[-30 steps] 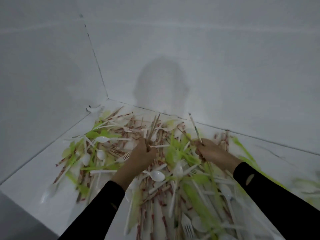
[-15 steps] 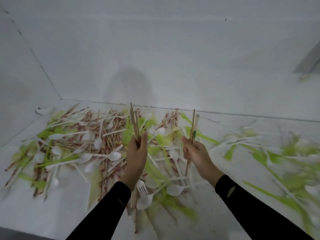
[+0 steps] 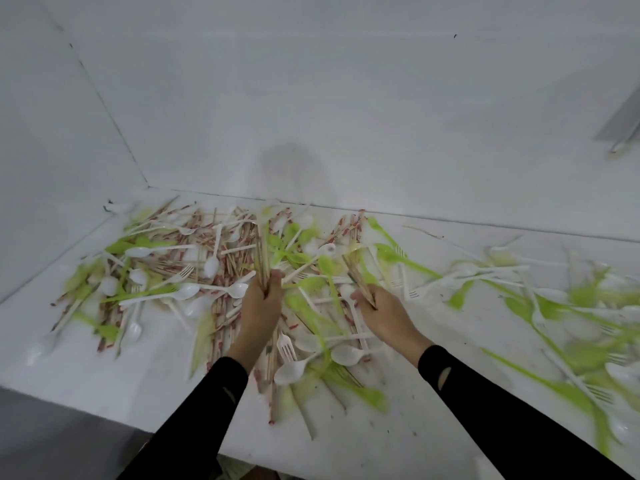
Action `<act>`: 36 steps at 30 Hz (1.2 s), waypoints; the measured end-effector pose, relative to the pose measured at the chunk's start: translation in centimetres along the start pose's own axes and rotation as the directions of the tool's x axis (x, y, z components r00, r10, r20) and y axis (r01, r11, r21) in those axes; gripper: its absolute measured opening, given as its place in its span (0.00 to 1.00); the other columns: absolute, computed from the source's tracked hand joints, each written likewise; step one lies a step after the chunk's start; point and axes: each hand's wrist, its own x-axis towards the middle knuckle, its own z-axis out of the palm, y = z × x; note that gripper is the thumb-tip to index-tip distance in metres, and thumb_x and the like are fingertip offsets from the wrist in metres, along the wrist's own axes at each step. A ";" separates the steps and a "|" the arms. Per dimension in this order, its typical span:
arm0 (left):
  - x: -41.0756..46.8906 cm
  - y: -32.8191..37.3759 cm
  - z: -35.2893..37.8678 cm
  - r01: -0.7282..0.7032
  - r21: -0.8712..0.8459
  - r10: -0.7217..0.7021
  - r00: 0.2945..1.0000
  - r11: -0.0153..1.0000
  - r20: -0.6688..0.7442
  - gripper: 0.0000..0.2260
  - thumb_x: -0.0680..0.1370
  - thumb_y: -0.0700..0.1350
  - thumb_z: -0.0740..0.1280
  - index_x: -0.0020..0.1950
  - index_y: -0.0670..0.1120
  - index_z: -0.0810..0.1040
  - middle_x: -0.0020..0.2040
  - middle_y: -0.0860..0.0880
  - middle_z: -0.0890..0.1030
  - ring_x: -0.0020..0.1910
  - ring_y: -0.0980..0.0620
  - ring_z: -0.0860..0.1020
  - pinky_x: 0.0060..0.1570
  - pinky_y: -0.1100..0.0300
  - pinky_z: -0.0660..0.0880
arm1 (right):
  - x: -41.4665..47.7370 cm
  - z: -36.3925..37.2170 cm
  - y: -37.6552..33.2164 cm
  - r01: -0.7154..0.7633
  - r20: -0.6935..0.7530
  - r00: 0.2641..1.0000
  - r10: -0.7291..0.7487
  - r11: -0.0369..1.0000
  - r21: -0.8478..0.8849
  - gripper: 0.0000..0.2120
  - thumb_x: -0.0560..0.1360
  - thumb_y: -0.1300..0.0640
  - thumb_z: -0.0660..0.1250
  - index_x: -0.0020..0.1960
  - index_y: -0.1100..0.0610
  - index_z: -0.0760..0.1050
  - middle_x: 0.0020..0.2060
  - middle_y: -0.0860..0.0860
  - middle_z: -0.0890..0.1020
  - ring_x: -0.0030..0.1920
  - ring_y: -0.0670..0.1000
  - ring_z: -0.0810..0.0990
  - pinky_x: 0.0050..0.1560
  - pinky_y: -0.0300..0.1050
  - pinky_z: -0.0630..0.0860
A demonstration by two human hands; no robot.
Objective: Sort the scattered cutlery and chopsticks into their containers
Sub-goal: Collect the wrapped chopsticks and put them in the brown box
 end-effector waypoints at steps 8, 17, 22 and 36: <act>-1.8 -4.3 -3.2 0.064 0.432 -0.123 0.986 0.900 0.112 0.07 0.76 0.48 0.68 0.46 0.45 0.76 0.37 0.51 0.79 0.35 0.57 0.76 0.31 0.68 0.67 | -0.4 2.4 1.4 -0.012 0.164 0.983 0.082 0.920 -0.392 0.10 0.80 0.49 0.61 0.44 0.53 0.69 0.45 0.51 0.76 0.36 0.51 0.76 0.29 0.41 0.65; -1.6 -4.8 -2.1 0.087 0.509 -0.168 0.979 0.856 0.116 0.09 0.75 0.49 0.69 0.41 0.48 0.72 0.38 0.50 0.77 0.35 0.52 0.74 0.34 0.57 0.67 | 0.1 -1.1 3.2 -0.184 -0.012 0.979 0.204 0.854 -0.487 0.11 0.78 0.49 0.65 0.40 0.53 0.72 0.38 0.49 0.78 0.44 0.54 0.80 0.37 0.44 0.68; -0.4 -4.7 -2.1 0.062 0.510 -0.162 0.975 0.858 0.154 0.11 0.77 0.48 0.64 0.38 0.46 0.68 0.34 0.46 0.76 0.31 0.48 0.72 0.33 0.57 0.65 | -0.3 0.3 2.5 -0.194 -0.030 0.979 0.199 0.893 -0.405 0.17 0.75 0.43 0.68 0.36 0.54 0.73 0.31 0.47 0.76 0.35 0.50 0.78 0.33 0.43 0.67; 1.9 -3.9 -3.3 -0.407 0.396 0.171 0.843 0.823 0.511 0.10 0.79 0.49 0.69 0.40 0.55 0.70 0.31 0.52 0.69 0.27 0.58 0.69 0.30 0.66 0.64 | 1.8 1.6 0.5 -0.213 -0.024 0.969 0.247 0.774 -0.597 0.13 0.74 0.53 0.66 0.35 0.52 0.64 0.35 0.48 0.73 0.40 0.54 0.75 0.38 0.42 0.68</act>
